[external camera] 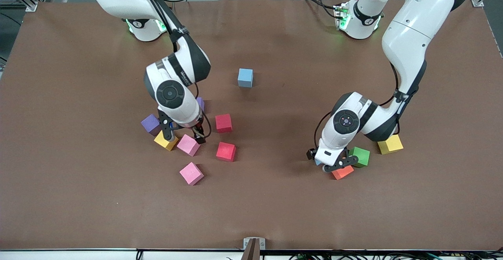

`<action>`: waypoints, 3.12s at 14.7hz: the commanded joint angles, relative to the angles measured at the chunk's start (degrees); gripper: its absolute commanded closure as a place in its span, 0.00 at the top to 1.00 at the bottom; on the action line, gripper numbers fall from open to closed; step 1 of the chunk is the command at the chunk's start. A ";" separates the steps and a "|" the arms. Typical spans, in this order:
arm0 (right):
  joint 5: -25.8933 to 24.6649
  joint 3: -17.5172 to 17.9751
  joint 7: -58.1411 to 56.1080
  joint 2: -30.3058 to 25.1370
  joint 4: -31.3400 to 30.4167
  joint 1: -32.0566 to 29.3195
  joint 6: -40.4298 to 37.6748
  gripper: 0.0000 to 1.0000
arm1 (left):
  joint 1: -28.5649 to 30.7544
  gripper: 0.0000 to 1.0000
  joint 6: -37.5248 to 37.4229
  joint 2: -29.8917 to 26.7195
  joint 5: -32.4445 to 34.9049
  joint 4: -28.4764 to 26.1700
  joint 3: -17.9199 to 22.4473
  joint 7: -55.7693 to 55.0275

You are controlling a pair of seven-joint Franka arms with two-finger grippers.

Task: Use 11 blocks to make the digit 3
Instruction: 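Grasp blue cube with the left gripper while the right gripper grasps red, then carry the blue and red cubes to the center with both grippers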

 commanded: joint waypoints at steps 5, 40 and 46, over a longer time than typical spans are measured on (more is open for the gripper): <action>0.60 -0.41 3.52 2.75 -0.41 3.68 2.17 1.00 | -0.03 0.40 0.01 -1.13 1.44 0.06 -0.38 -6.29; 5.44 -0.23 10.72 -11.13 -30.46 9.30 16.24 0.00 | -18.58 0.40 -0.44 -8.70 0.56 -20.25 -14.79 -112.65; 5.62 -0.23 20.82 -11.04 -31.87 16.50 16.50 0.00 | -22.44 0.41 -0.44 -7.29 0.47 -17.35 -12.42 -115.11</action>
